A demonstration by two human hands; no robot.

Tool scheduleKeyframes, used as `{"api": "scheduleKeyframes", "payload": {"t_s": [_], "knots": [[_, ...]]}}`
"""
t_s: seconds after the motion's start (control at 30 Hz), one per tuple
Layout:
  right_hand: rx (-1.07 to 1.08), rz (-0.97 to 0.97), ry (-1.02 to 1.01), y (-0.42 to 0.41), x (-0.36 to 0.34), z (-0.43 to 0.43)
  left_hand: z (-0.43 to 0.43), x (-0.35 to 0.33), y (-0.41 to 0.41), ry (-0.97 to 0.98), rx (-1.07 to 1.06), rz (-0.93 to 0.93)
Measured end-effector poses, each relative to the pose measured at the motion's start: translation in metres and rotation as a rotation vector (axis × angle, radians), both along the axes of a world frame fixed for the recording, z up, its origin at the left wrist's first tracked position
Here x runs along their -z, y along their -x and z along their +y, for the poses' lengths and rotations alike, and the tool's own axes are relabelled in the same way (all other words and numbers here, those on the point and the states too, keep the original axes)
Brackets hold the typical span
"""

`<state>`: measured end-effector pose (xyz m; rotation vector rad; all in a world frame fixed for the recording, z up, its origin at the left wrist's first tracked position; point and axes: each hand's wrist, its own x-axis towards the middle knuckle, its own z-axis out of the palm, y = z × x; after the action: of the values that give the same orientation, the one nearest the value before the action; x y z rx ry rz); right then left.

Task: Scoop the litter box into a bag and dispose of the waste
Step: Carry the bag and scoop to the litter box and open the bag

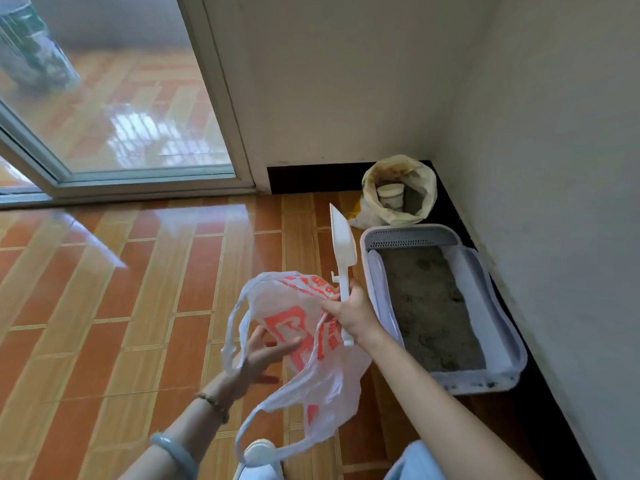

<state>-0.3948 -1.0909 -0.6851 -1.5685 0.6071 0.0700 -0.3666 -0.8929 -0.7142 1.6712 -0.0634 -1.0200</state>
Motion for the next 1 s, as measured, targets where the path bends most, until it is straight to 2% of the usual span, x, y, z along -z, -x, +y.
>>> {"api": "scheduleKeyframes", "payload": {"t_s": [0.17, 0.3, 0.37, 0.47, 0.53, 0.63, 0.83, 1.0], "knots": [[0.021, 0.007, 0.046, 0.005, 0.004, -0.013, -0.033, 0.012, -0.006, -0.173, -0.272, -0.11], [0.181, 0.047, 0.289, 0.005, 0.016, -0.034, -0.021, 0.004, -0.037, -0.247, -0.264, -0.463], [0.235, 0.094, 0.397, 0.005, 0.022, -0.045, -0.015, -0.009, -0.051, -0.307, -0.22, -0.605], [0.221, 0.164, 0.501, 0.004, 0.025, -0.057, -0.015, -0.02, -0.069, -0.523, -0.092, -0.832], [0.205, 0.193, 0.519, 0.005, 0.027, -0.062, -0.024, -0.024, -0.079, -0.551, -0.027, -0.906], [0.179, 0.213, 0.51, 0.009, 0.03, -0.07, -0.049, -0.029, -0.086, -0.559, 0.059, -0.986], [0.203, 0.197, 0.393, 0.031, 0.026, -0.087, -0.093, -0.026, -0.1, -0.434, 0.261, -1.036], [0.281, 0.237, 0.358, 0.053, 0.026, -0.112, -0.124, -0.053, -0.101, -0.596, 0.401, -1.159]]}}
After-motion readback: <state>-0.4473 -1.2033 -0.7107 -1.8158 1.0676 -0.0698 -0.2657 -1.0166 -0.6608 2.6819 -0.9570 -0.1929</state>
